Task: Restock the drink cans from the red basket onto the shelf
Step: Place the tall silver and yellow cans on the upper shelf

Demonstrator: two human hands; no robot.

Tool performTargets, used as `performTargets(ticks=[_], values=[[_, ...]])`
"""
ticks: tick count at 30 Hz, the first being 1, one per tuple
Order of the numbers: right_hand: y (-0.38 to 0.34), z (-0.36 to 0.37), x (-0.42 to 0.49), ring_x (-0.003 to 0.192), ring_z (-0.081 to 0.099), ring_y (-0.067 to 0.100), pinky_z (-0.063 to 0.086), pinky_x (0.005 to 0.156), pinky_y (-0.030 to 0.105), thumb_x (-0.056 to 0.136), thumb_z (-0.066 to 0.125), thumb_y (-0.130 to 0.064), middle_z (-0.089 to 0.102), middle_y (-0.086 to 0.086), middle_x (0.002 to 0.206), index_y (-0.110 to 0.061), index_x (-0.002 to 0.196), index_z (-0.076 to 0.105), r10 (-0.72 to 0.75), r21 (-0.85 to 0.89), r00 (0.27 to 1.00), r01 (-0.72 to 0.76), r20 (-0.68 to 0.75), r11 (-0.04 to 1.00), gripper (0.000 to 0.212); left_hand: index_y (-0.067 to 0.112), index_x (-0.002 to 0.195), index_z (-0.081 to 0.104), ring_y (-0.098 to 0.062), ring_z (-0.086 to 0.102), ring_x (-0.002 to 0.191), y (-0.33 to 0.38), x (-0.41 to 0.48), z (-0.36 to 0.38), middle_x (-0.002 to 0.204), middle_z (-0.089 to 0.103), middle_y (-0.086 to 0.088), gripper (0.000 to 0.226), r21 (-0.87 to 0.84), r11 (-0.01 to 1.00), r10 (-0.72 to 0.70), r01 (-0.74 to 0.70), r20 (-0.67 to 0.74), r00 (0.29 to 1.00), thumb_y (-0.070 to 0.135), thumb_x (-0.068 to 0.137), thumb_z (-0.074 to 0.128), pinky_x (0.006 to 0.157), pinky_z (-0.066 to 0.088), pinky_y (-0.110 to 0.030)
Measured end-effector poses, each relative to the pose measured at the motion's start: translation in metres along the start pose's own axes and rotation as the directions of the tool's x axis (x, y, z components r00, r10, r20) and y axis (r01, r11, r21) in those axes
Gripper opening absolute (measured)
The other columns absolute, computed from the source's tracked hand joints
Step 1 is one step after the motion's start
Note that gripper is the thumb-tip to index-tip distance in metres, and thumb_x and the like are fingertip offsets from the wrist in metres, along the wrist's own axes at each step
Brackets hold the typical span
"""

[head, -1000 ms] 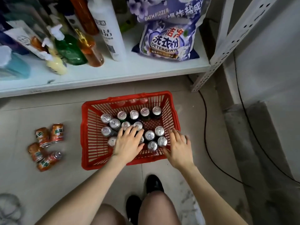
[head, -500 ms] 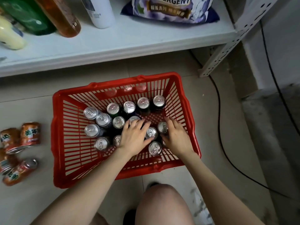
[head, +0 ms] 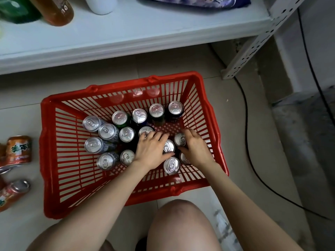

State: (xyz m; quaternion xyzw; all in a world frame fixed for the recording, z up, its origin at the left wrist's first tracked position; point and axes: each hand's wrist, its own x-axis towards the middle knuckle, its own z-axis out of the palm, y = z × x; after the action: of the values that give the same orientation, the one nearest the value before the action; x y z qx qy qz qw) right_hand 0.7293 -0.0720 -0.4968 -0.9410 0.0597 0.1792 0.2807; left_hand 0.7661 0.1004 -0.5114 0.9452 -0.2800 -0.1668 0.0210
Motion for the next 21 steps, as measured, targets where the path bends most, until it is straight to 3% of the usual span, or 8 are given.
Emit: performTargets(ticks=[4, 9, 13, 21], values=[[0.001, -0.001, 0.004, 0.112, 0.057, 0.034, 0.050, 0.087, 0.040, 0.086, 0.068, -0.009, 0.054, 0.014, 0.128, -0.005, 0.129, 0.046, 0.018, 0.033, 1.000, -0.017, -0.017, 0.999, 0.049, 0.018, 0.138, 0.047, -0.024, 0.051, 0.122, -0.002, 0.003, -0.002, 0.130, 0.058, -0.001, 0.069, 0.010, 1.000, -0.014, 0.014, 0.007, 1.000, 0.067, 0.089, 0.042, 0.103, 0.036, -0.045], [-0.001, 0.001, 0.015, 0.118, 0.055, 0.032, 0.044, 0.095, 0.033, 0.088, 0.067, -0.012, 0.052, 0.015, 0.135, -0.005, 0.138, 0.044, 0.064, 0.128, 0.996, -0.055, -0.069, 0.990, 0.056, 0.018, 0.143, 0.042, -0.026, 0.052, 0.120, -0.013, 0.015, -0.008, 0.133, 0.058, -0.002, 0.067, -0.018, 0.998, -0.066, 0.066, -0.030, 0.997, 0.062, 0.093, 0.039, 0.098, 0.040, -0.044], [-0.003, 0.001, 0.028, 0.119, 0.054, 0.030, 0.042, 0.097, 0.029, 0.086, 0.069, -0.013, 0.053, 0.014, 0.134, -0.008, 0.139, 0.043, 0.085, 0.178, 0.993, -0.068, -0.088, 0.982, 0.059, 0.020, 0.147, 0.038, -0.025, 0.049, 0.123, -0.018, 0.029, -0.009, 0.136, 0.055, -0.001, 0.067, -0.031, 0.997, -0.072, 0.071, -0.041, 0.997, 0.060, 0.094, 0.038, 0.101, 0.035, -0.044], [0.002, 0.007, 0.050, 0.115, 0.055, 0.018, 0.042, 0.091, 0.022, 0.079, 0.071, 0.002, 0.058, 0.007, 0.127, -0.015, 0.141, 0.033, 0.126, 0.365, 0.992, -0.109, -0.022, 0.924, 0.075, 0.024, 0.148, 0.029, -0.022, 0.048, 0.128, -0.032, 0.051, 0.003, 0.146, 0.042, 0.004, 0.079, -0.213, 0.975, -0.060, 0.058, 0.000, 0.998, 0.060, 0.085, 0.060, 0.105, 0.028, -0.042]])
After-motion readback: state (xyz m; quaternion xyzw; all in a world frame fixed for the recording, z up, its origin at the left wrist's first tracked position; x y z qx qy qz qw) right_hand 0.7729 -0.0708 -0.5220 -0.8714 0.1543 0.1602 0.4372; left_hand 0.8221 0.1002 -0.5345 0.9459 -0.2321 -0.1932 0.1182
